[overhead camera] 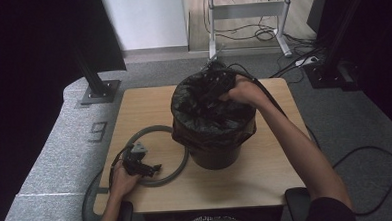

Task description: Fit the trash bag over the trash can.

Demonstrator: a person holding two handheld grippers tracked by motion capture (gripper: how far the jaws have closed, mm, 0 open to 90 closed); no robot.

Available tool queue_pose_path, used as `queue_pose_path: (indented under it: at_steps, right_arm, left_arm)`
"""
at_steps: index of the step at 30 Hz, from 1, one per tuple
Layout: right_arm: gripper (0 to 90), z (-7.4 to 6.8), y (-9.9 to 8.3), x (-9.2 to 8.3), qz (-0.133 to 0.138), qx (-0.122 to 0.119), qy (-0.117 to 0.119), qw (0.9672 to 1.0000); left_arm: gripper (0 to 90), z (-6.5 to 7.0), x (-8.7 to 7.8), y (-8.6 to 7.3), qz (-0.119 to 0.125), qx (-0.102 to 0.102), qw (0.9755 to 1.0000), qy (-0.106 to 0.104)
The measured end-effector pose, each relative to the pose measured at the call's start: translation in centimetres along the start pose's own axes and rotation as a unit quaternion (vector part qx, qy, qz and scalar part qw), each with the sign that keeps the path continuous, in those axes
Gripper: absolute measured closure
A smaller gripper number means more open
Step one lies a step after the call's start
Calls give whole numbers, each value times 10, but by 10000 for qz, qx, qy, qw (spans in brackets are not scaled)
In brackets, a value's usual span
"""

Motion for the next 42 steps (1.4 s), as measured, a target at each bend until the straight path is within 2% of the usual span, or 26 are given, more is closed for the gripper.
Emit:
queue_pose_path:
  at_steps: [1, 3, 5, 6, 7, 9, 11, 13, 15, 17, 20, 21, 23, 25, 28, 31, 33, 35, 37, 38, 40, 42]
  right_arm:
    - [357, -3, 4, -5, 123, -2, 50, 9999]
    - [366, -13, 16, -7, 355, -161, 184, 9991]
    - [366, -22, 24, 3, 392, -241, 283, 9985]
    - [366, -28, 28, 16, 333, -289, 401, 9982]
    - [361, -31, 29, 29, 159, -317, 443, 9984]
    - [334, -35, 28, 56, -329, -428, 364, 9979]
    - [274, -35, 21, 81, -736, -520, 303, 9955]
    - [224, -35, 14, 92, -1066, -561, 217, 9925]
    - [193, -36, 14, 88, -1027, -503, 216, 9932]
    - [182, -36, 18, 76, -780, -452, 277, 9955]
    - [188, -30, 24, 38, -313, -395, 238, 9984]
    - [189, -24, 25, 22, -93, -364, 137, 9992]
    - [202, -9, 25, 0, 125, -304, -121, 9994]
    - [216, 5, 23, -10, 223, -152, -296, 9992]
    - [215, 16, 17, -1, 60, -90, -364, 9993]
    - [197, 23, 5, 30, -213, -48, -219, 9995]
    - [271, 27, -5, 51, -347, 0, -170, 9993]
    - [254, 28, -10, 62, -431, 47, -125, 9990]
    - [205, 29, -17, 73, -724, 99, -101, 9973]
    - [196, 30, -20, 75, -868, 107, -178, 9960]
    - [197, 29, -17, 72, -792, 77, -216, 9966]
    - [195, 23, -10, 59, -452, 69, -103, 9989]
  left_arm:
    - [0, 0, 0, 0, -5, 5, 10000, -5]
    - [0, 0, 0, 0, -5, 5, 10000, -9]
    - [0, 0, 0, 0, 0, -3, 10000, -11]
    - [0, 0, 0, 0, -1, -7, 10000, -10]
    - [0, 0, 0, 0, -2, -13, 10000, -9]
    - [0, 1, 0, 0, 1, -24, 10000, -6]
    - [0, 1, 0, -1, 0, -14, 10000, -13]
    - [0, 1, 0, -1, 2, -8, 10000, -20]
    - [0, 1, 0, -1, -2, 2, 10000, -26]
    - [0, 1, 0, -1, -1, 1, 10000, -25]
    - [0, 1, -1, -1, -2, -5, 10000, -20]
    - [0, 1, -1, -1, -2, -5, 10000, -21]
    - [0, 1, -1, -1, -4, -1, 10000, -23]
    - [0, 1, -1, -1, -9, 9, 10000, -29]
    - [0, 1, -1, -1, -9, 25, 10000, -38]
    - [0, 1, -1, -2, -10, 35, 10000, -44]
    - [0, 2, -1, -2, -9, 39, 10000, -49]
    - [0, 2, -1, -2, -8, 44, 10000, -54]
    - [0, 2, -2, -2, -9, 45, 10000, -54]
    - [0, 2, -2, -2, -9, 47, 10000, -57]
    - [0, 2, -2, -2, -8, 48, 10000, -57]
    - [0, 2, -2, -3, -8, 47, 10000, -57]
Point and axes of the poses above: each handheld gripper's, and its own axes: x roughly forward along the jaws, y roughly out of its top, z roughly to its right, the point moved 5 cm from there along x, roughly forward along the jaws, and after that the axes turned 4 degrees about -z, right-handed, at the moved point
